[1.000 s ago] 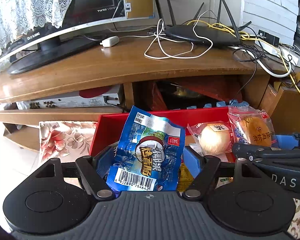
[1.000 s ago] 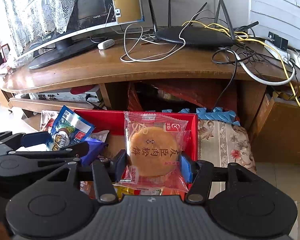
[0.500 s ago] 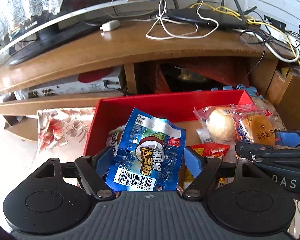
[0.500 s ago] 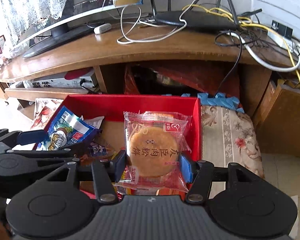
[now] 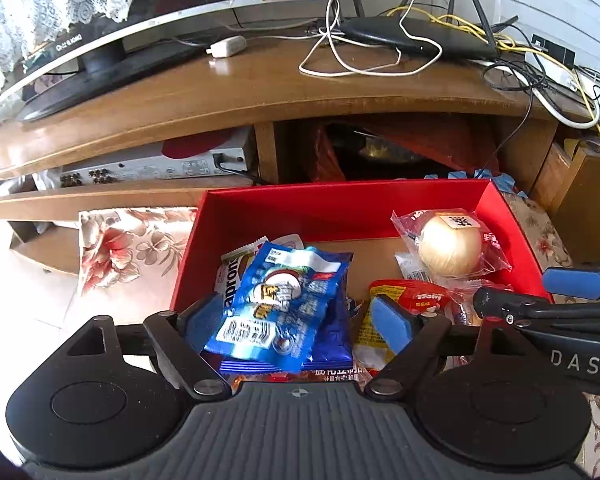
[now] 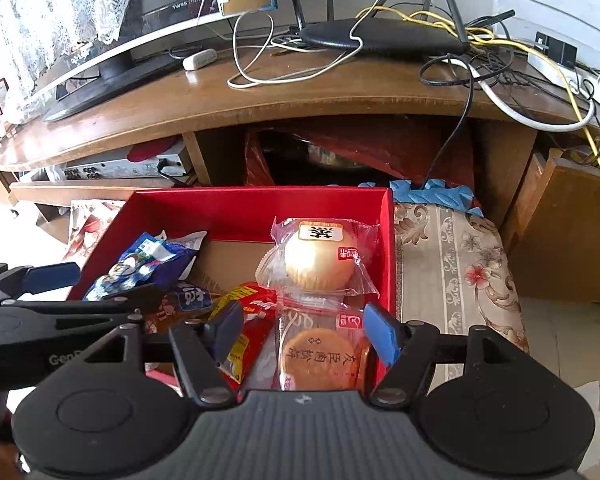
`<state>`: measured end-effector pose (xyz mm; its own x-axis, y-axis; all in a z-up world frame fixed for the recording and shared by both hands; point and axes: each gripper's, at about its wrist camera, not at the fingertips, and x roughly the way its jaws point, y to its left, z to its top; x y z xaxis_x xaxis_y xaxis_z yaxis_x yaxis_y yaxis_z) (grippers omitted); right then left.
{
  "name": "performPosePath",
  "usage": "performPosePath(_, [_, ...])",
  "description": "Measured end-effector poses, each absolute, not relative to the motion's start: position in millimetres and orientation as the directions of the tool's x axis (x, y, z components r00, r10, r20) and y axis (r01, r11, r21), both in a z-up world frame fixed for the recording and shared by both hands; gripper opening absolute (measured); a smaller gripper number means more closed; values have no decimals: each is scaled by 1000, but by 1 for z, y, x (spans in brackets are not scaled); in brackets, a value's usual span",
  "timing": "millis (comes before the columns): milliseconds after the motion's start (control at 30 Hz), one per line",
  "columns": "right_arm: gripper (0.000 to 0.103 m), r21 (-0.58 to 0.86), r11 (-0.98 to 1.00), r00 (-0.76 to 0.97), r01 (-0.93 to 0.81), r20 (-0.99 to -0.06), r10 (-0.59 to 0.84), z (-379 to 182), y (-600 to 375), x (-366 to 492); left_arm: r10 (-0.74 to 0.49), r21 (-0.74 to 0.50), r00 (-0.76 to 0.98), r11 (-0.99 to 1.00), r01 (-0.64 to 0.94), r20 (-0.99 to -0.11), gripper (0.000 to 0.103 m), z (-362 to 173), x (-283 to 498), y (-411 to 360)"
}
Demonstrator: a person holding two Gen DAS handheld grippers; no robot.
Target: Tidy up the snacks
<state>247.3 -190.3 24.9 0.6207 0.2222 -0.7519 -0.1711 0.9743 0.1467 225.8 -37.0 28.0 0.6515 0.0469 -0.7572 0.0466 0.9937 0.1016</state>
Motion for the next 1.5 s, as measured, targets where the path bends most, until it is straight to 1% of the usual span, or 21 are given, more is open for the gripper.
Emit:
performPosePath(67, [71,137,976,626,-167,-750,213,27,-191,243,41,94,658,994,46,-752,89,30,222,-35])
performPosePath(200, [72,136,977,627,-164,-751,210,30,-192,230,25,62,665,998,32,-747,95,34,213,-29])
performPosePath(400, [72,147,978,627,-145,-751,206,32,-196,213,35,77,681,997,32,-732,101,36,198,-29])
performPosePath(533, [72,154,981,630,-119,-751,195,33,-200,205,19,56,681,998,31,-732,101,37,188,-27])
performPosePath(833, [72,184,975,633,-124,-742,220,36,-204,179,22,63,696,997,33,-717,101,41,160,-27])
performPosePath(1033, [72,201,971,635,-131,-735,237,38,-205,157,0,26,674,999,28,-739,101,42,142,-24])
performPosePath(1200, [72,221,966,647,-136,-719,256,43,-207,142,-6,6,704,1000,15,-710,102,47,123,-20])
performPosePath(1367, [72,228,963,647,-140,-715,264,44,-208,133,5,24,723,1000,16,-690,103,50,115,-22])
performPosePath(1500, [72,231,964,640,-134,-722,262,41,-210,128,7,34,703,999,25,-711,102,48,114,-25])
